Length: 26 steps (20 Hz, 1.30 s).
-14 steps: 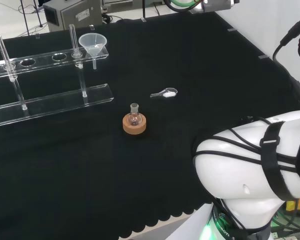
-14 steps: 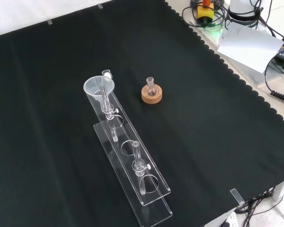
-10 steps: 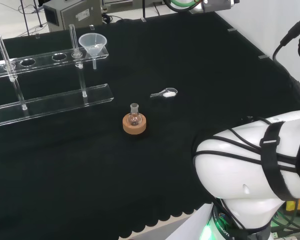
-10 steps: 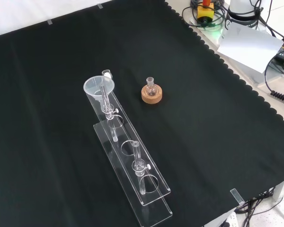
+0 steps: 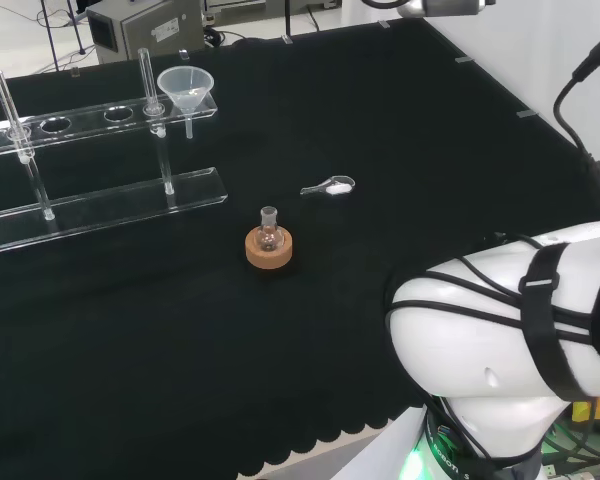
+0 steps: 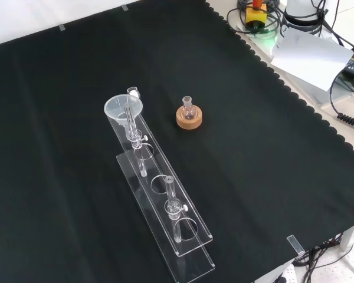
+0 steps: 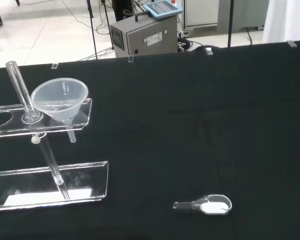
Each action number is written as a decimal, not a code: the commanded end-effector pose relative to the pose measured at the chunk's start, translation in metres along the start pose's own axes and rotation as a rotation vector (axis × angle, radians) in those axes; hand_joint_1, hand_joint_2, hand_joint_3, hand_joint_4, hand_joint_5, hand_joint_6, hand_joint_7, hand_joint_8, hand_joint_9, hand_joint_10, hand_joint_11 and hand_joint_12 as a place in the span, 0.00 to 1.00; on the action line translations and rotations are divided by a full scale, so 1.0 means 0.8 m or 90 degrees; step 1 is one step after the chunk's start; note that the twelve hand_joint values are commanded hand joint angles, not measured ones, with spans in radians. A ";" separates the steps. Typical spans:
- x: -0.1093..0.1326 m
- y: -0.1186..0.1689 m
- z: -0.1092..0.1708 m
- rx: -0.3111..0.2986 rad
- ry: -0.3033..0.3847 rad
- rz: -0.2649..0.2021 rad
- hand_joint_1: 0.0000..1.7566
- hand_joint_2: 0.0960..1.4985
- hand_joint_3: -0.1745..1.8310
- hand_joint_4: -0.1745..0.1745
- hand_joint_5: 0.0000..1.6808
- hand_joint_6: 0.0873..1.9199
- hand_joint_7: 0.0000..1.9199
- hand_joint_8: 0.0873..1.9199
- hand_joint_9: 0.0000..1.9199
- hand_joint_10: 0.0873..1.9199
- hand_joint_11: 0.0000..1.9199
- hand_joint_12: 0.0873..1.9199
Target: Pick up the funnel from the transparent funnel stand.
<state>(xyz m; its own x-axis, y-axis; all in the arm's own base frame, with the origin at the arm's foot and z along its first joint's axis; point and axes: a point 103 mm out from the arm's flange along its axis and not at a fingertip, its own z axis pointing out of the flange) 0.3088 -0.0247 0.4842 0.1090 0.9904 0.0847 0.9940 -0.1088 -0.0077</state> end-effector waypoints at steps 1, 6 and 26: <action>-0.024 0.017 0.017 0.012 0.013 0.011 0.00 0.84 0.26 0.44 0.17 0.00 0.01 0.24 0.08 0.30 0.01 0.70; -0.031 0.040 0.036 0.025 -0.002 0.023 0.00 0.84 0.26 0.44 0.17 0.00 0.01 0.24 0.09 0.30 0.01 0.70; 0.034 0.238 0.156 0.109 -0.070 -0.066 0.01 0.84 0.24 0.43 0.16 0.00 0.01 0.24 0.08 0.30 0.00 0.70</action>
<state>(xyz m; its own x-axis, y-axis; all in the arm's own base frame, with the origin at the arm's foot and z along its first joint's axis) 0.4400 -0.0442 0.3912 0.0802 0.9962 0.0349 0.9841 -0.0736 -0.1614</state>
